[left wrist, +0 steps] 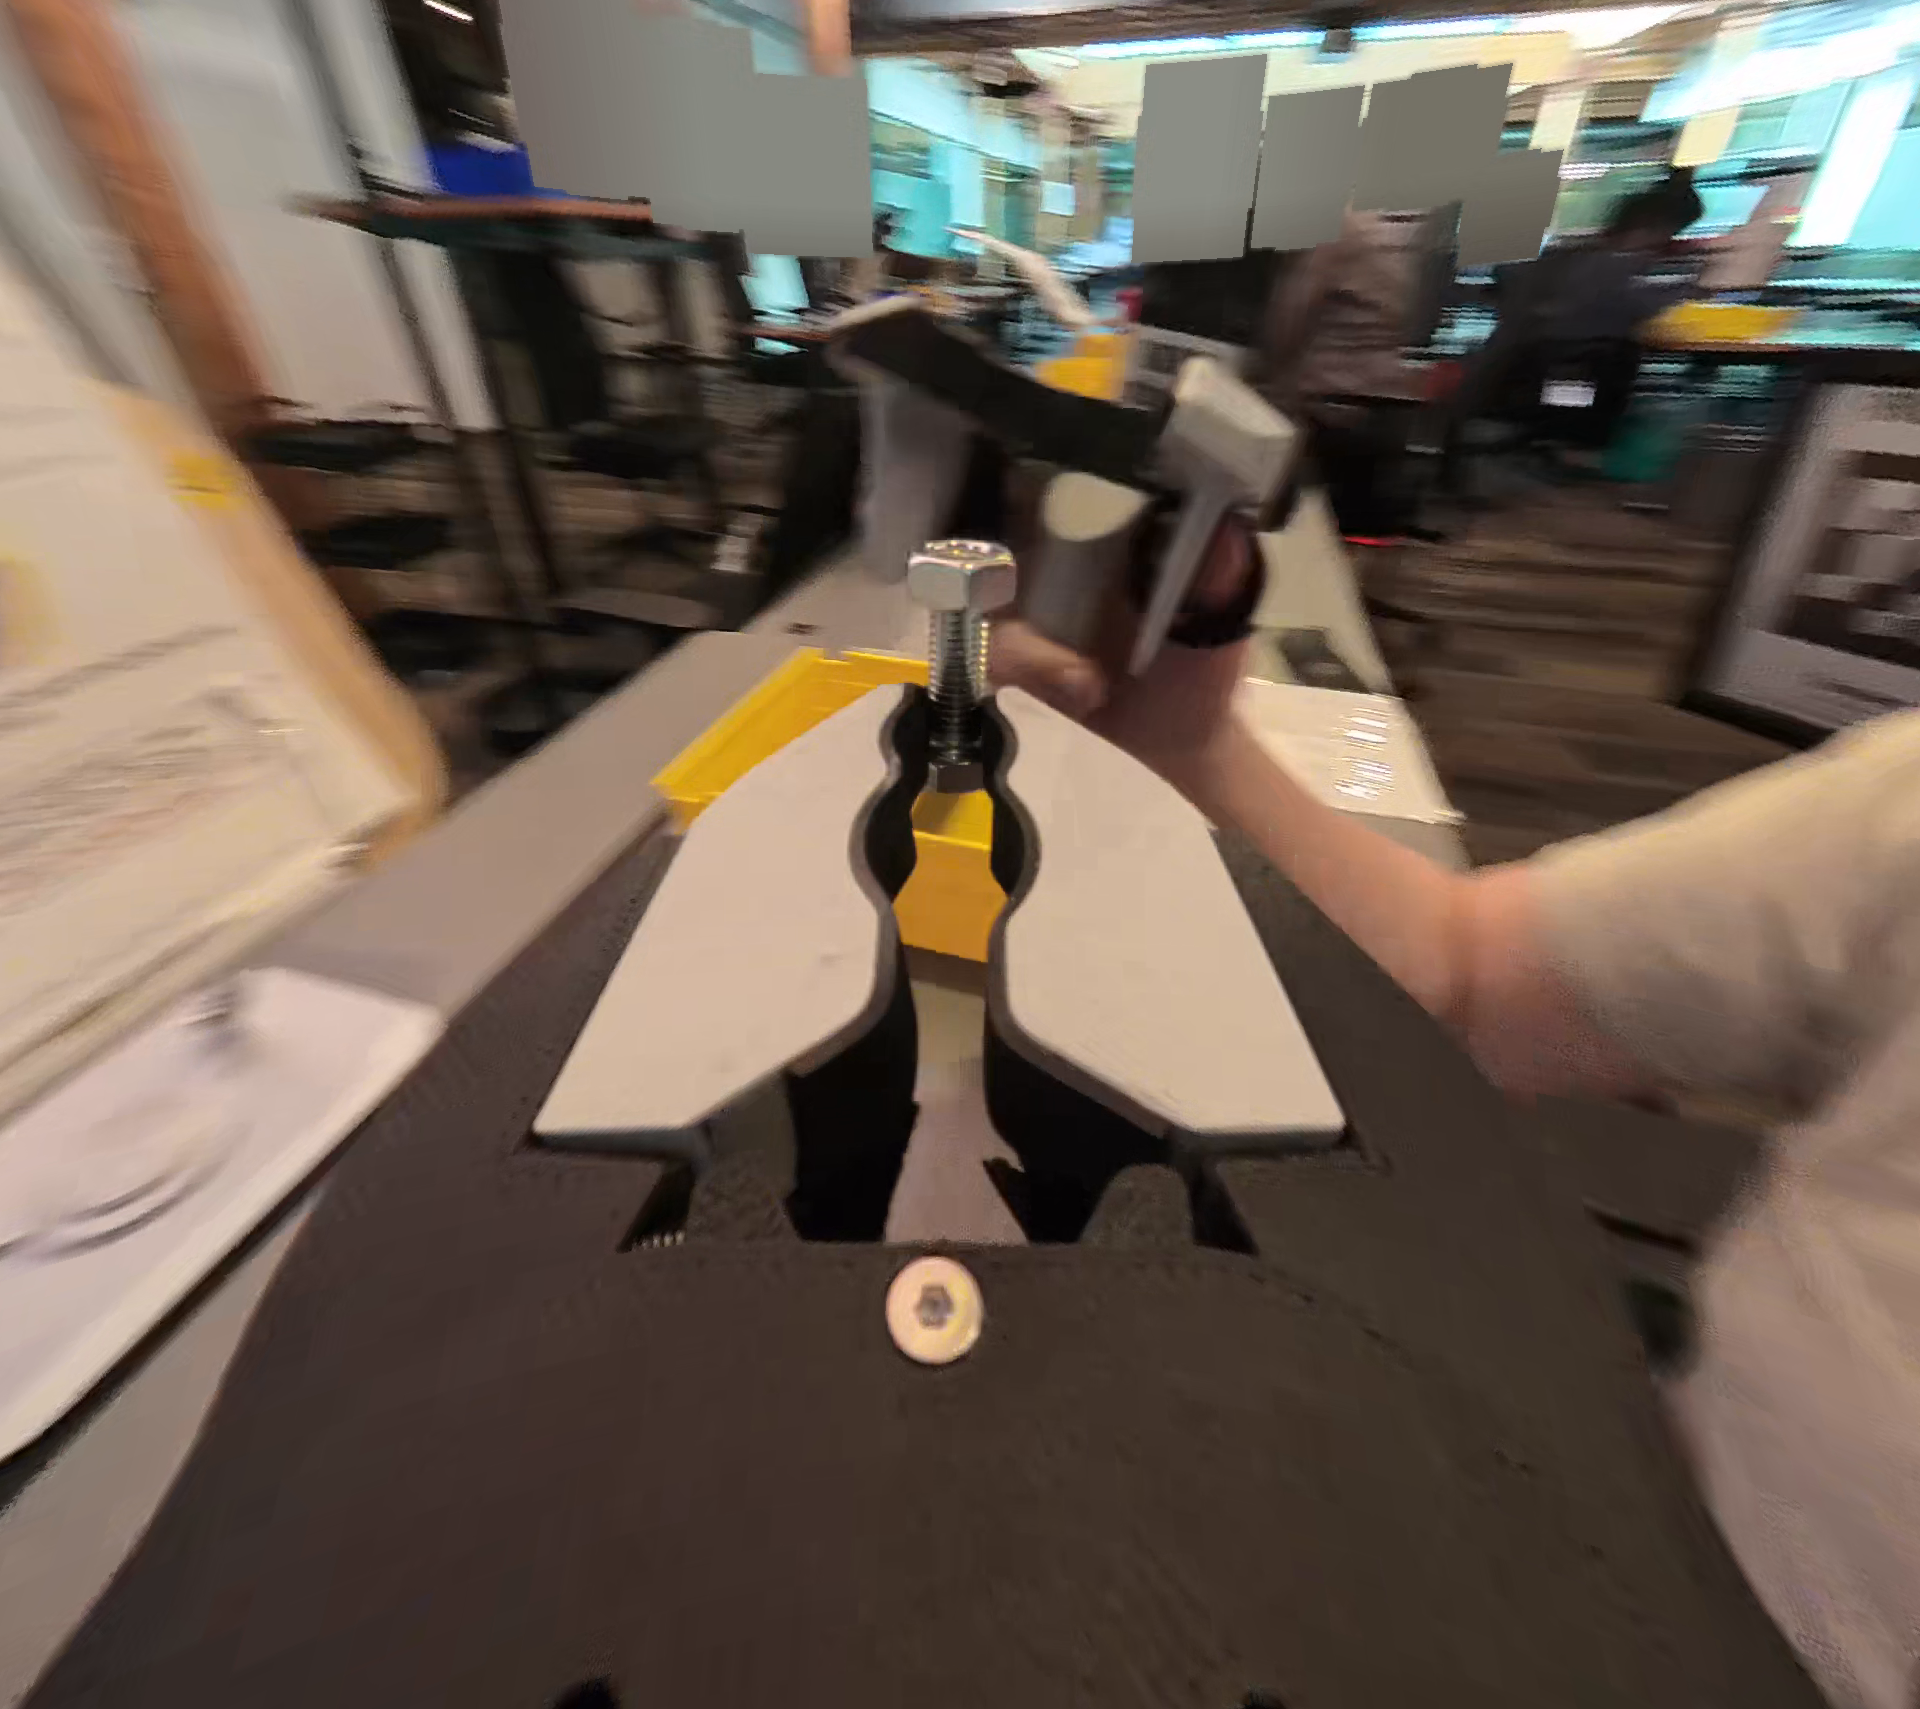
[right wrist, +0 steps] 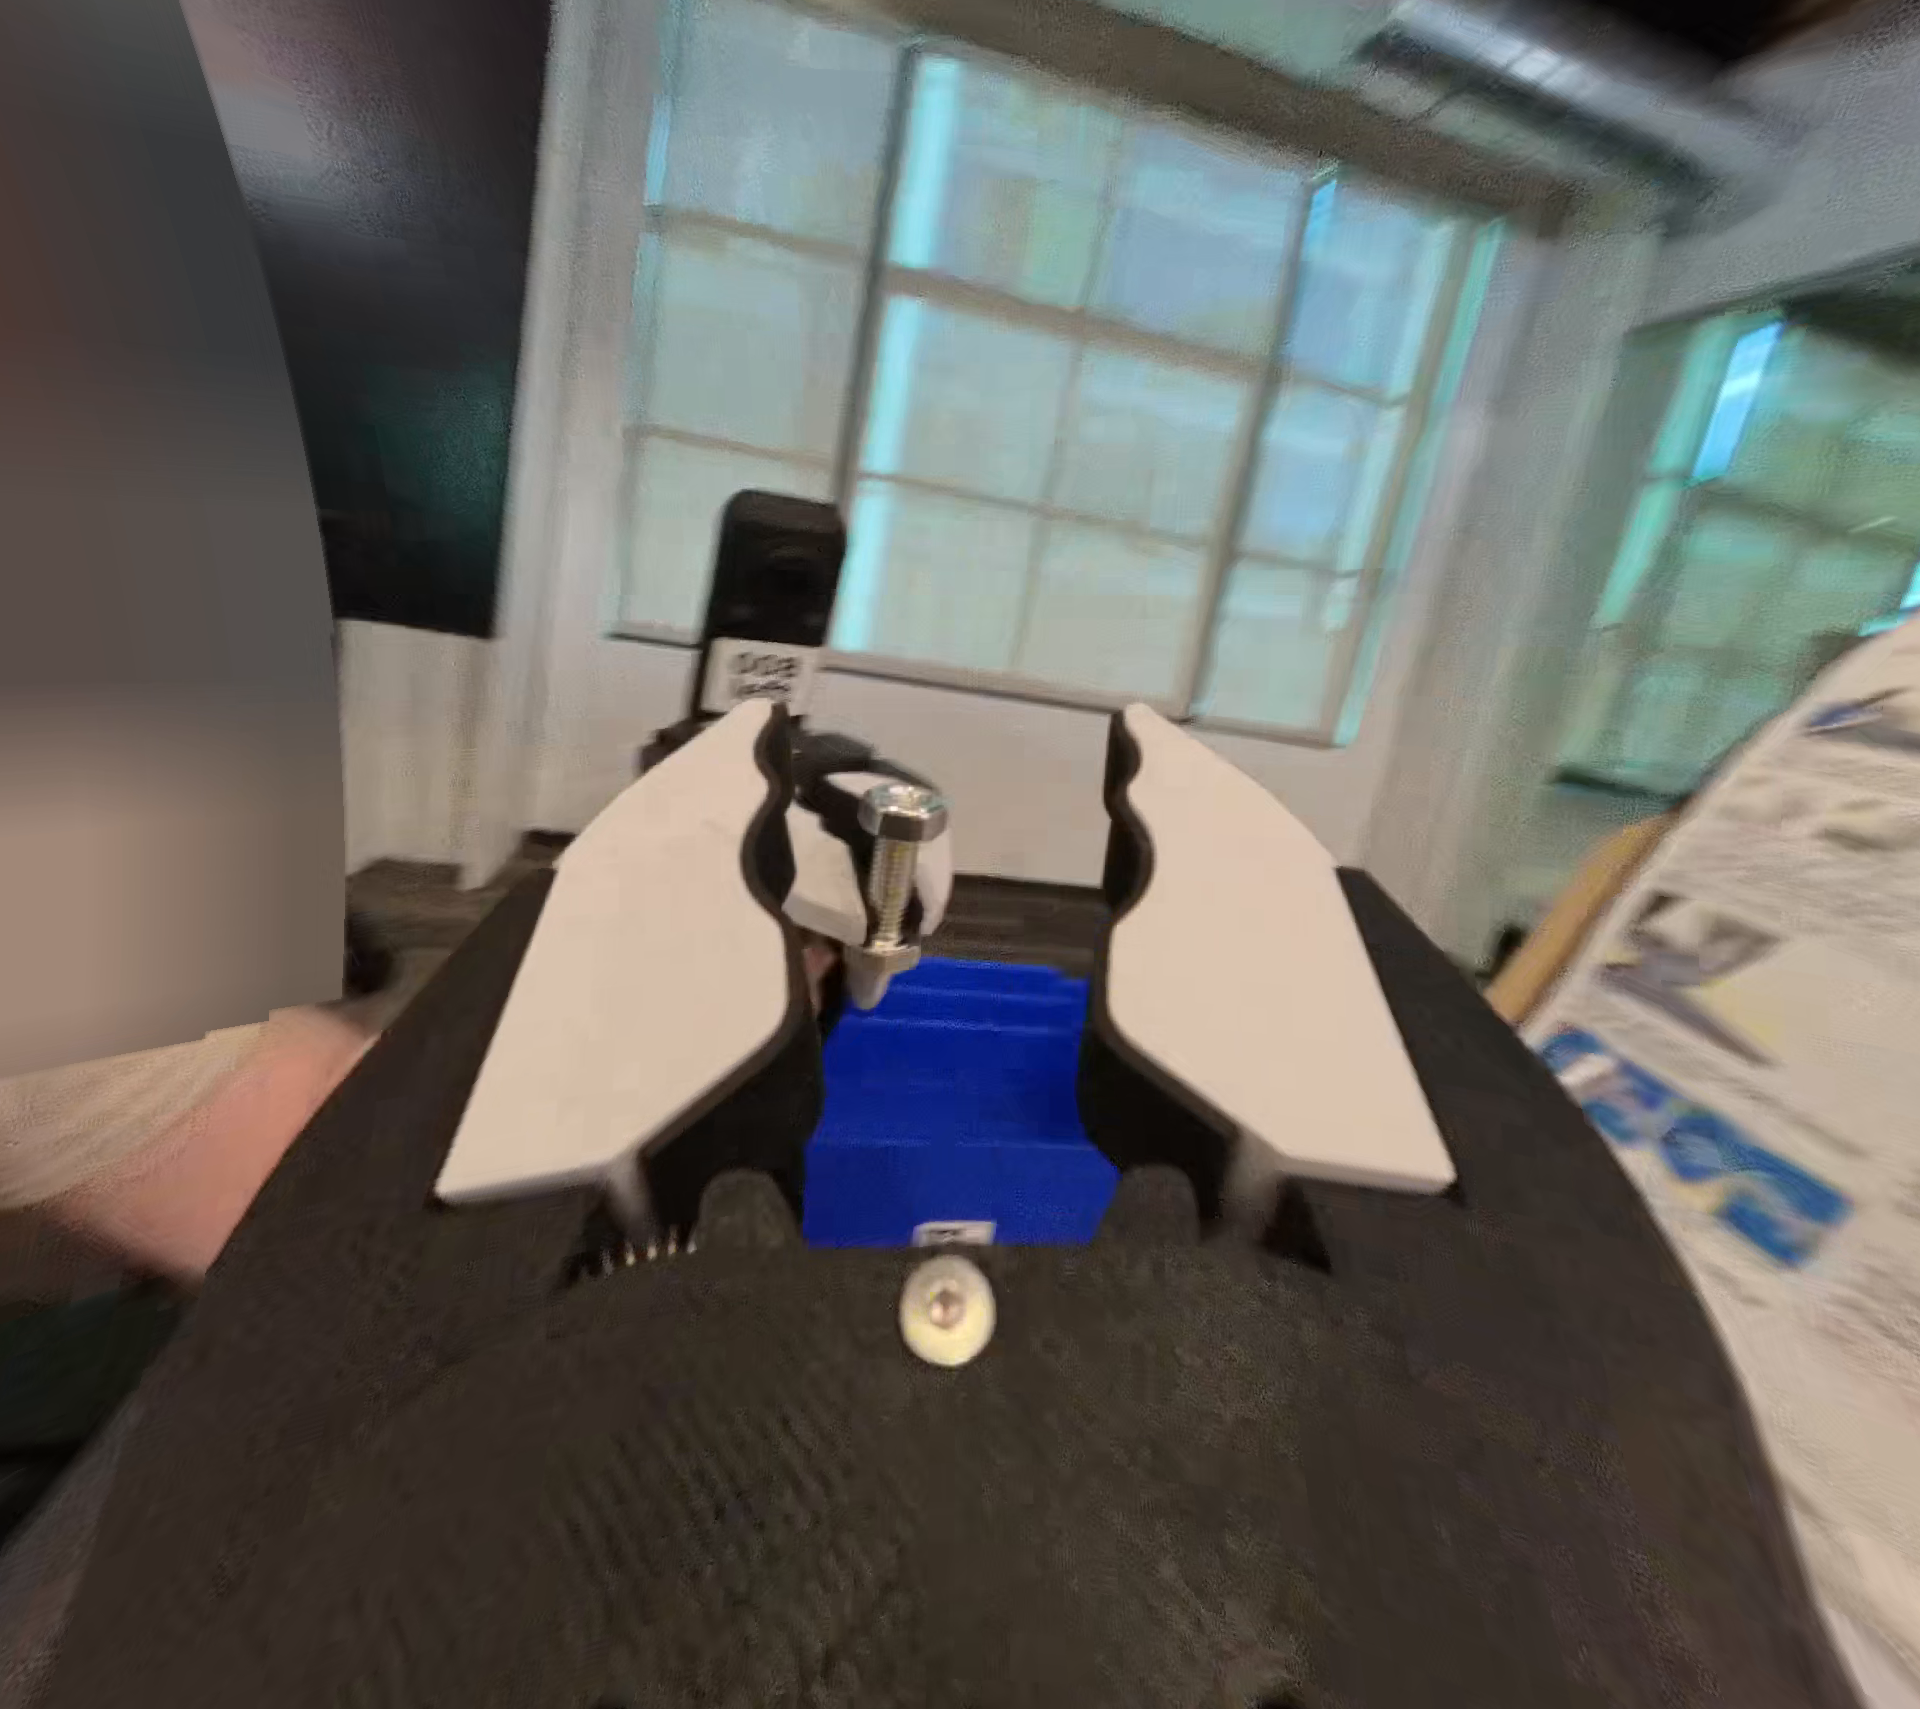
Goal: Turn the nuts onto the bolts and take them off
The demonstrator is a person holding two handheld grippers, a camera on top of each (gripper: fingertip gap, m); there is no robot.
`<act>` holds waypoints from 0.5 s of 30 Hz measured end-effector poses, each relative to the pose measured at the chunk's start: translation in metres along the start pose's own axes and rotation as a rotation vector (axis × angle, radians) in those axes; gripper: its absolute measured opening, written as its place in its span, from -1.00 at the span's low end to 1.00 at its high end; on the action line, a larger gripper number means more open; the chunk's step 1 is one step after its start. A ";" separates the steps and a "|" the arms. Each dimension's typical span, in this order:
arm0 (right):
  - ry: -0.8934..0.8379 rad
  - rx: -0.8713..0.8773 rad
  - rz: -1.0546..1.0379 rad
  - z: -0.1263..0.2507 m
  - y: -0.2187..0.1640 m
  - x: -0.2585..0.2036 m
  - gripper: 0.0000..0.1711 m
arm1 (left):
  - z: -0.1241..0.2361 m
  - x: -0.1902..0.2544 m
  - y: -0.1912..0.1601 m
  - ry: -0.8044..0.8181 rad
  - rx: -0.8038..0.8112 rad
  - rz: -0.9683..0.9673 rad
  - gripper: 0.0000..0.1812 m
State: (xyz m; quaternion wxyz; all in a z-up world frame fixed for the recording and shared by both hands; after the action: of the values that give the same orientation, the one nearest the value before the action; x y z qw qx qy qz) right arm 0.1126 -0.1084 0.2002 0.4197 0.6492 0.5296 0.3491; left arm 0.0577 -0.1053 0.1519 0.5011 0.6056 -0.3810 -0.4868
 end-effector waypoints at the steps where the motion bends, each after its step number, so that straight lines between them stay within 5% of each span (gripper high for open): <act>1: -0.115 0.045 0.078 0.002 0.006 0.006 -0.35 | 0.004 -0.010 0.000 0.101 -0.007 -0.031 -0.90; 4: -0.316 0.022 0.170 -0.001 0.002 0.016 -0.37 | 0.011 -0.027 -0.002 0.302 -0.049 -0.114 -0.90; 10: -0.292 -0.118 0.022 -0.028 -0.038 0.019 -0.41 | 0.008 -0.028 -0.006 0.406 -0.116 -0.224 -0.90; 15: -0.243 -0.106 0.008 -0.027 -0.038 0.017 -0.74 | 0.004 -0.022 -0.006 0.394 -0.132 -0.249 -0.90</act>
State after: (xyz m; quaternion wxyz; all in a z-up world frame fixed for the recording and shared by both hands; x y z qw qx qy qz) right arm 0.0763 -0.0841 0.1765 0.5131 0.6656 0.4530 0.2974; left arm 0.0482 -0.0839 0.1511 0.5404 0.6969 -0.1656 -0.4414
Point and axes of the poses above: each gripper's, where its closed fingertips meet, z back along the fingers, y out of its top, x = y × z across the jaws, the point moved 2 cm from there along z, back along the fingers, and after that the axes turned 11 degrees about -z, right-handed, at the moved point
